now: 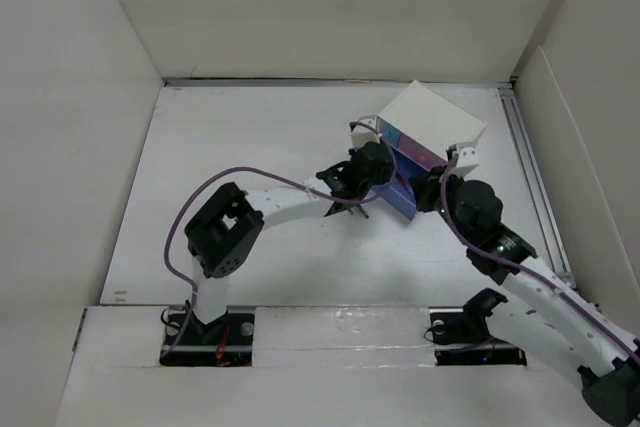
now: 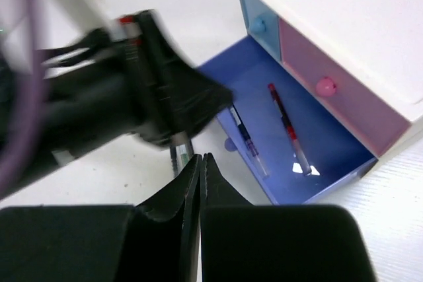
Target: Organize the desk
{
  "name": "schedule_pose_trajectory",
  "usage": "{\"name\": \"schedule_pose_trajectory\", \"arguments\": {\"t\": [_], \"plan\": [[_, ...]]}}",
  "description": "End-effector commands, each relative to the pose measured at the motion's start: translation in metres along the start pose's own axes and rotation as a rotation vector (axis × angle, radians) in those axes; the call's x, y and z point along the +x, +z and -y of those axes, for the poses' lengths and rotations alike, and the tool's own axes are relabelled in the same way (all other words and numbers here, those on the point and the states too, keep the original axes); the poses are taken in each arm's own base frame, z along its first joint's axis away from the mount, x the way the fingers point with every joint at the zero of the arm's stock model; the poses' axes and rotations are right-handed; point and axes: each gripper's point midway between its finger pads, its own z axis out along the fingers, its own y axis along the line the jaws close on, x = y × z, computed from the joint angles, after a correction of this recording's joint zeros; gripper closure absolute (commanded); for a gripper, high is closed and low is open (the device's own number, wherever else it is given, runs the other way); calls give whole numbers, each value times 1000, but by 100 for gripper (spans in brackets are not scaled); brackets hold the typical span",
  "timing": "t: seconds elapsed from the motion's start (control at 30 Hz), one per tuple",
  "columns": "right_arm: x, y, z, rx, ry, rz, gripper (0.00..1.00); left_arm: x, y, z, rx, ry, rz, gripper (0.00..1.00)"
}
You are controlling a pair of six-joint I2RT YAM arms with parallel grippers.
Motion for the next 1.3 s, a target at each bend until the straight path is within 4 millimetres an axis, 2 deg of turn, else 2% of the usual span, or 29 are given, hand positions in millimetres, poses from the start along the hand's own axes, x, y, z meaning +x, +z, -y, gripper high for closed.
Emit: {"name": "schedule_pose_trajectory", "arguments": {"t": [0.0, 0.1, 0.13, 0.17, 0.2, 0.27, 0.3, 0.33, 0.37, 0.4, 0.5, 0.53, 0.57, 0.63, 0.7, 0.8, 0.97, 1.1, 1.27], "plan": [[9, 15, -12, -54, 10, -8, 99, -68, -56, -3, 41, -70, 172, 82], [37, 31, -18, -79, 16, -92, 95, -76, -87, -28, 8, -65, 220, 83], [40, 34, -24, -100, 19, -95, 93, -77, -93, -36, -11, -60, 234, 83], [56, 40, -26, -103, 12, -140, 87, -78, -101, -41, -16, -59, 240, 83], [62, 43, -29, -107, 6, -156, 84, -77, -113, -51, -22, -56, 243, 83], [71, 49, -38, -130, -8, -173, 77, -79, -124, -65, -43, -61, 257, 83], [87, 56, -35, -113, -21, -221, 76, -74, -133, -75, -46, -60, 254, 83], [87, 61, -41, -123, -37, -232, 75, -71, -137, -81, -55, -57, 253, 83], [93, 65, -38, -105, -50, -253, 74, -69, -141, -85, -57, -58, 250, 83], [112, 71, -38, -93, -75, -310, 73, -63, -148, -94, -65, -52, 243, 82], [122, 85, -36, -53, -118, -355, 72, -53, -158, -112, -91, -57, 236, 82], [137, 89, -29, -26, -146, -399, 72, -53, -160, -121, -111, -60, 245, 82], [134, 95, -29, -12, -155, -398, 72, -52, -162, -123, -114, -61, 246, 82], [147, 101, -25, 7, -175, -439, 72, -49, -169, -133, -123, -59, 252, 82], [149, 106, -30, 4, -178, -445, 71, -49, -175, -138, -125, -52, 262, 81], [158, 112, -26, 28, -183, -466, 71, -50, -179, -148, -140, -45, 280, 80], [177, 116, -32, 37, -204, -506, 71, -44, -177, -153, -151, -19, 276, 80], [198, 116, -30, 52, -207, -546, 71, -38, -172, -154, -149, -2, 264, 80], [208, 115, -35, 49, -203, -557, 71, -35, -171, -153, -137, 1, 259, 79]]}}
